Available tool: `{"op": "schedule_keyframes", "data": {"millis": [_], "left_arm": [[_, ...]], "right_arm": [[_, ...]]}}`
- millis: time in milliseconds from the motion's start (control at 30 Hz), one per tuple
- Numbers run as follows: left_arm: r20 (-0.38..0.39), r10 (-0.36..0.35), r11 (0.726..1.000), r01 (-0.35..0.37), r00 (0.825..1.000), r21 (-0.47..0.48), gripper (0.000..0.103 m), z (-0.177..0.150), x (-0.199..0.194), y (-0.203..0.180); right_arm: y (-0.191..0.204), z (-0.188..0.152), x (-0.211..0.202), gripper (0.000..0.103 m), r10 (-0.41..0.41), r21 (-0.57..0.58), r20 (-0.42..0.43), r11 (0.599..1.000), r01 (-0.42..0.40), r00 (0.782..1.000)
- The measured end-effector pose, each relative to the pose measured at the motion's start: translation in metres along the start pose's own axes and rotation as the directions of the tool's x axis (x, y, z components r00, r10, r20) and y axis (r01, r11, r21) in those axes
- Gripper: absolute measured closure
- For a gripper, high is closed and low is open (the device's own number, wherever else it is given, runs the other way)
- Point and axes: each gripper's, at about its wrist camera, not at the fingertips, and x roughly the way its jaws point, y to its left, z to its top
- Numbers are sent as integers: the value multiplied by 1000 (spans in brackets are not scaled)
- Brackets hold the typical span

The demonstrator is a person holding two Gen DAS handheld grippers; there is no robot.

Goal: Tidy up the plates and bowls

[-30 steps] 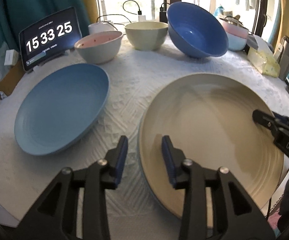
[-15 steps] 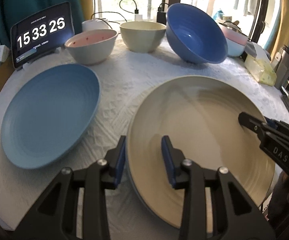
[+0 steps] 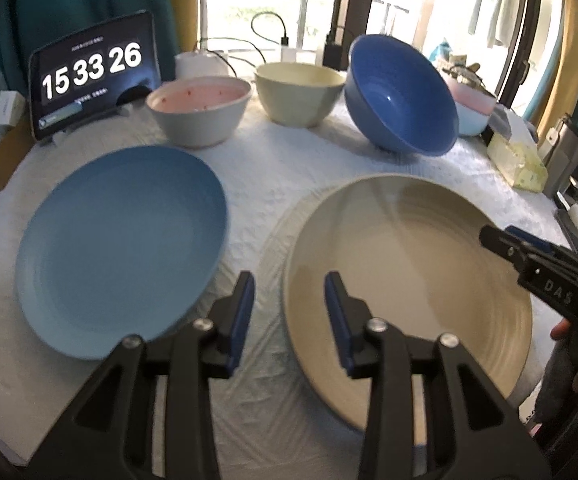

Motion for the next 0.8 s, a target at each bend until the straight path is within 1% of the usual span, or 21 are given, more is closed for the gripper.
{"op": "schedule_keyframes", "data": {"millis": [33,167,300,400,467,500,533,800], "left_arm": [[9,-3,1000,3,1000,-4,55,0,-3,2],[39,2,1000,-2,999,-22,55,2,-16,13],[75,16,999,-13,997,-43,54,5,-31,28],[94,26,998,-20,995,-61,51,8,-40,42],[102,37,997,-30,994,-77,45,9,-44,51],[103,42,996,-34,994,-84,39,9,-45,55],[104,45,995,-36,994,-93,37,9,-47,60],[120,92,985,-73,988,-154,35,12,-58,96]], "right_arm": [[1,1,-3,57,-5,-1,7,1000,5,1000],[7,5,-15,56,-21,-13,25,1000,21,999],[20,11,-26,55,-14,-38,51,999,16,999],[34,16,-31,55,6,-62,66,998,-2,998],[43,18,-33,55,21,-75,71,997,-16,997],[49,20,-32,55,34,-85,73,996,-28,997],[53,20,-32,55,41,-91,72,995,-35,997],[88,32,-19,50,91,-145,56,986,-82,994]]}}
